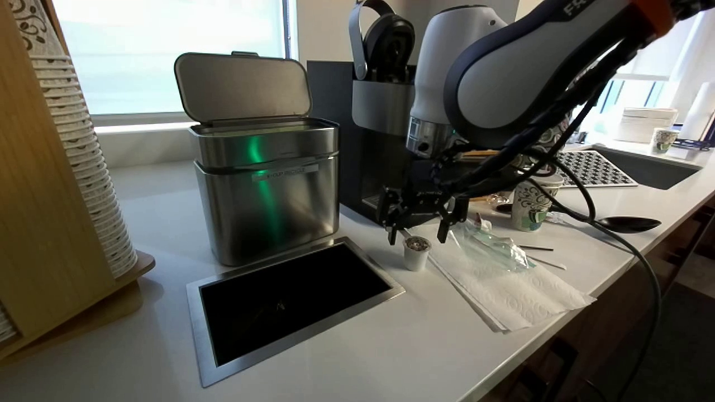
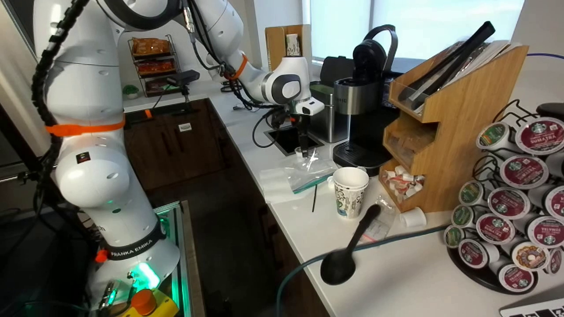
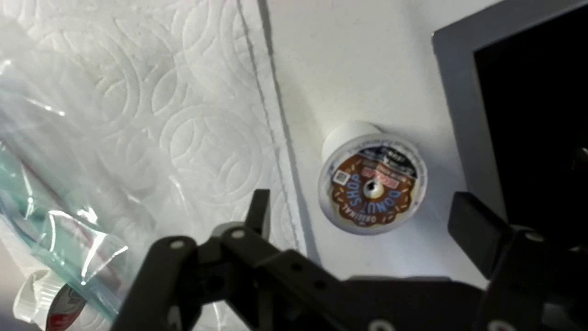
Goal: Put the coffee pod in the coffee maker
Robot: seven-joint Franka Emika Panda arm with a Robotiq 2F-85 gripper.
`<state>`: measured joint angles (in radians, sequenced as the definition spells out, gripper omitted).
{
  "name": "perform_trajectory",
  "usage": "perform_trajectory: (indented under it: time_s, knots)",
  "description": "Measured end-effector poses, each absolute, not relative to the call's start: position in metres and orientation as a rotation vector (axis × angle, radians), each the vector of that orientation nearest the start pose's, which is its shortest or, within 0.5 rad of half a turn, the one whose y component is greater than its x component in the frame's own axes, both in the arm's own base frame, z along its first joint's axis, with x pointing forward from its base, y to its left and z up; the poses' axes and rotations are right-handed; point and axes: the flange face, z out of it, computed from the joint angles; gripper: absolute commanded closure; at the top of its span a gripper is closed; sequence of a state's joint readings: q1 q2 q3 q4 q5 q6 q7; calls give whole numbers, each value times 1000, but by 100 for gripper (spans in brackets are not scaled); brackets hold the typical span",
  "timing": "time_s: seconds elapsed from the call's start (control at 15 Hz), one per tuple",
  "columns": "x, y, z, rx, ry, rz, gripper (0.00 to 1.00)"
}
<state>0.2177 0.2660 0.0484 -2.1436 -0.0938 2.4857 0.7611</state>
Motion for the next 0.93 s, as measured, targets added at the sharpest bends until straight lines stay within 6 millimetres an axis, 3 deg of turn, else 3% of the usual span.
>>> perform_trajectory:
  time_s: [0.13,0.2,0.33,0.67,0.93]
  knots:
    - [555,156,285,-3073,648,-138,8]
    - [554,158,284,-3074,643,-135,30]
    - [554,159,283,-3075,638,-132,33]
    - [554,159,283,-3076,638,-131,71]
    - [553,165,289,-3095,596,-163,72]
